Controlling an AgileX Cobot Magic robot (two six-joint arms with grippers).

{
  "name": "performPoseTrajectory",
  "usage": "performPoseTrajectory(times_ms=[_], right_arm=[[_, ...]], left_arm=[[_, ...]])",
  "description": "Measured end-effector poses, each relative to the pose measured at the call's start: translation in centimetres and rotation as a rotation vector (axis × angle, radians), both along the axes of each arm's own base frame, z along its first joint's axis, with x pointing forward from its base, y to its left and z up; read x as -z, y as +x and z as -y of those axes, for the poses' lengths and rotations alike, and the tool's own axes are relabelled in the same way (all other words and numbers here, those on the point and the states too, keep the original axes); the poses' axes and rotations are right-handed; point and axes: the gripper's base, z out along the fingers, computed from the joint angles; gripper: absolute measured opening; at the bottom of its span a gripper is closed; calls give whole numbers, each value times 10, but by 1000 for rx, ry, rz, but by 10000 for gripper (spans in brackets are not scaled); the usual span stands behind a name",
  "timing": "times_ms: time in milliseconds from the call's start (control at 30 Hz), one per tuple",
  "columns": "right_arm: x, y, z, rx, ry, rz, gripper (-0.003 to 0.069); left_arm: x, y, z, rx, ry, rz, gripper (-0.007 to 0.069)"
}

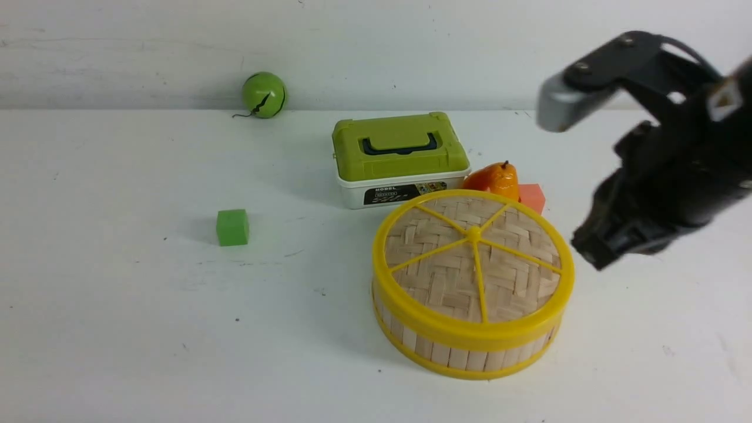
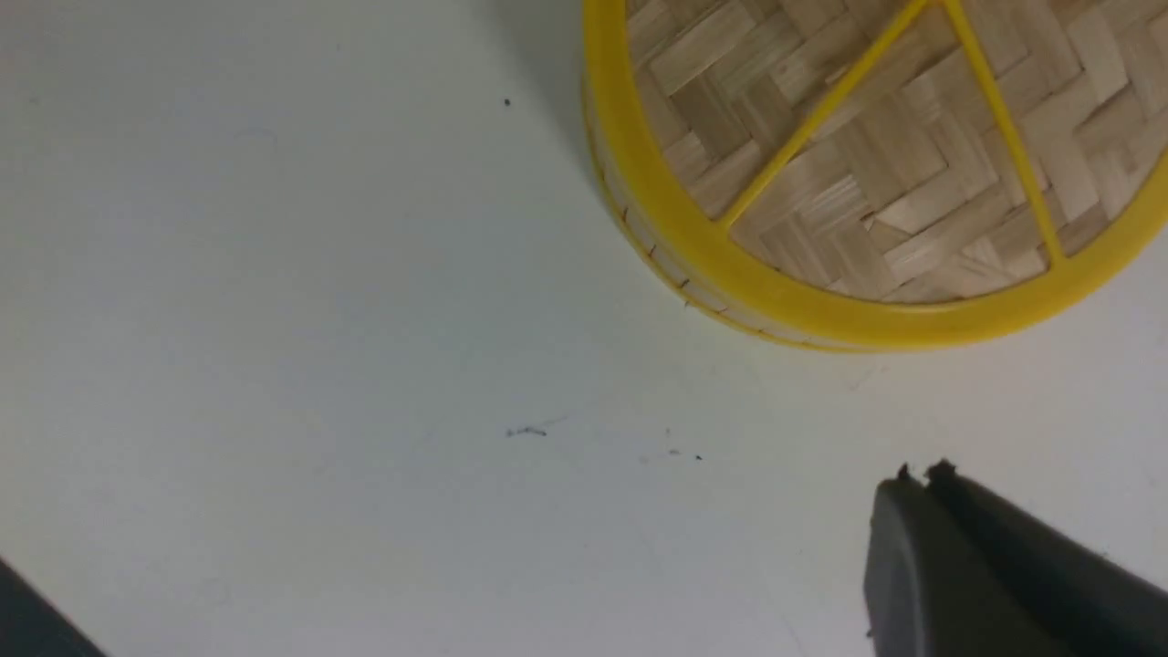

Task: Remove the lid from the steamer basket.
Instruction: Use the right arm to lift the lid of the steamer

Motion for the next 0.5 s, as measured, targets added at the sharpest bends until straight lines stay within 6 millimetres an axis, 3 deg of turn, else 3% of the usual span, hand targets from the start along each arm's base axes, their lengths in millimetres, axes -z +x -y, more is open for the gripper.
performPoseTrajectory(times_ms=[33,133,167,233,267,300,367,500], right_arm=[[5,19,-12,-3,-19,0,28],[11,36,-21,2,-29,-6,62],[17,53,-28,12,-35,-16,112],[22,63,-33,20,-34,-25,155],[29,79,-38,39,-25,-40,225],[29,79,-38,39,-25,-40,225],[40,101,-44,83,-17,-64,321],[56,125,-48,136,-11,-89,396]], left_arm=[[0,0,0,0,0,0,239],[0,0,0,0,0,0,239],[0,0,0,0,0,0,239],[0,0,0,0,0,0,239],[0,0,0,0,0,0,239],[0,0,0,0,0,0,239],[0,0,0,0,0,0,239],[0,0,0,0,0,0,239]])
